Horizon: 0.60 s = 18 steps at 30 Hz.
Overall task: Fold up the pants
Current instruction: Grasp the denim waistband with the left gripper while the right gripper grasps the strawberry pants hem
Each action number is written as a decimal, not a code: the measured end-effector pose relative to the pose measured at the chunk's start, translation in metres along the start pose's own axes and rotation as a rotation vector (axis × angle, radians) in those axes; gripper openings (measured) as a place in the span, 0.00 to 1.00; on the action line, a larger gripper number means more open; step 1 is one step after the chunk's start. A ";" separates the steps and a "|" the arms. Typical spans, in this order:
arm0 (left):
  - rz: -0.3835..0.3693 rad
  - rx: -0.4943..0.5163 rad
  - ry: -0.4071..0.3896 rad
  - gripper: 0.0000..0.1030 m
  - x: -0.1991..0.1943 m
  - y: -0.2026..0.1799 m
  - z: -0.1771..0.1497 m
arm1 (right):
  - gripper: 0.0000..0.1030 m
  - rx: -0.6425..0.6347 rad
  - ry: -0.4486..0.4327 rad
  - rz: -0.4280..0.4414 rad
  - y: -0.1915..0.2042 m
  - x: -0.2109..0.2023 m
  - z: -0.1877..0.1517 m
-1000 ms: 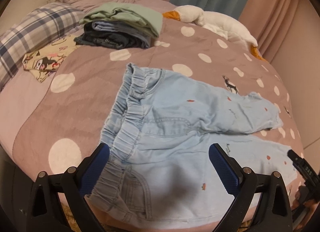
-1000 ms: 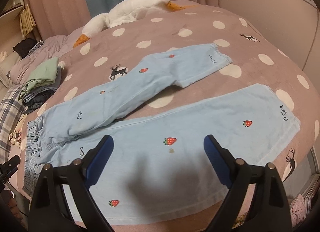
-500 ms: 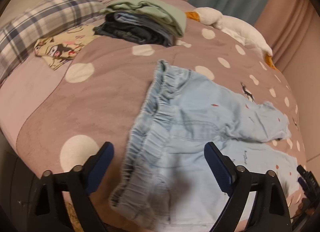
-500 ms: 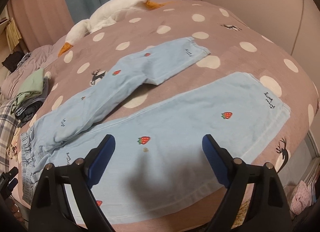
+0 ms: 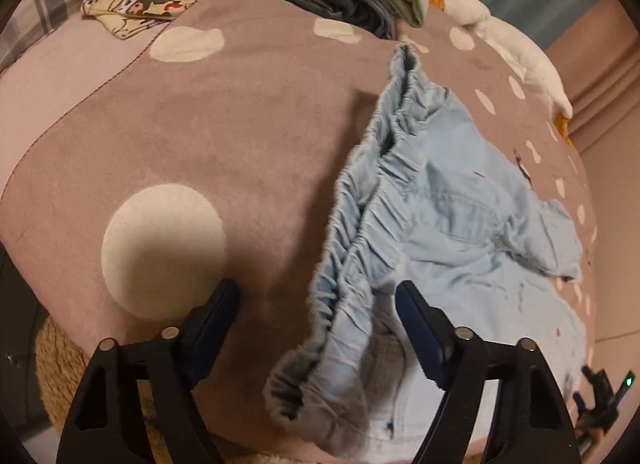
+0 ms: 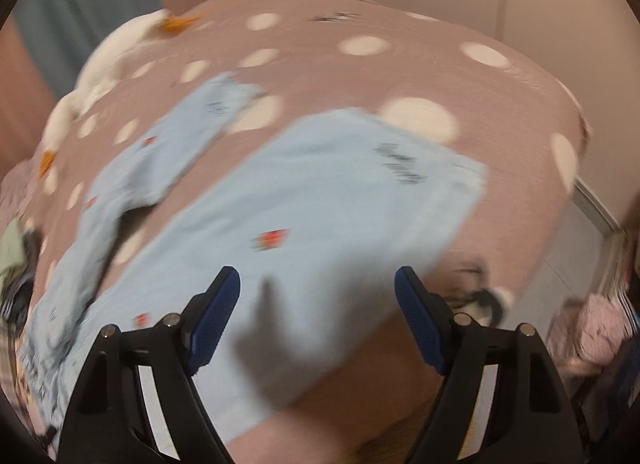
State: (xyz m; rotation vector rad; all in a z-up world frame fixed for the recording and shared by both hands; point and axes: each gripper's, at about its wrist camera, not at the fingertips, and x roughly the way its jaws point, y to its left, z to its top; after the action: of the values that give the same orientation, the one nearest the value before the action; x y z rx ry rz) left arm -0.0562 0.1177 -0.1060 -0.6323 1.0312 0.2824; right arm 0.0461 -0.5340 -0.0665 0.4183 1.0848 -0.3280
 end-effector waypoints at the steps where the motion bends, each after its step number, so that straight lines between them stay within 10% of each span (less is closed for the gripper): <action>1: -0.002 0.015 -0.013 0.67 0.000 -0.002 0.001 | 0.77 0.022 0.002 -0.008 -0.009 0.004 0.003; 7: -0.142 -0.026 0.003 0.15 0.004 0.002 0.003 | 0.76 0.099 0.009 -0.039 -0.040 0.028 0.017; 10: -0.157 -0.083 -0.002 0.13 0.000 0.007 0.008 | 0.67 0.117 -0.015 -0.019 -0.042 0.029 0.022; 13: -0.148 -0.072 -0.053 0.13 -0.016 0.005 0.015 | 0.16 0.104 -0.029 -0.014 -0.042 0.031 0.031; 18: -0.133 -0.058 -0.105 0.13 -0.039 0.001 0.036 | 0.11 0.072 -0.087 0.104 -0.027 0.003 0.040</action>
State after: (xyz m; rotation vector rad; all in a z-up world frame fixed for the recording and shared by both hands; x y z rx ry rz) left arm -0.0503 0.1430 -0.0595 -0.7277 0.8791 0.2275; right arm 0.0664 -0.5773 -0.0578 0.5178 0.9650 -0.2913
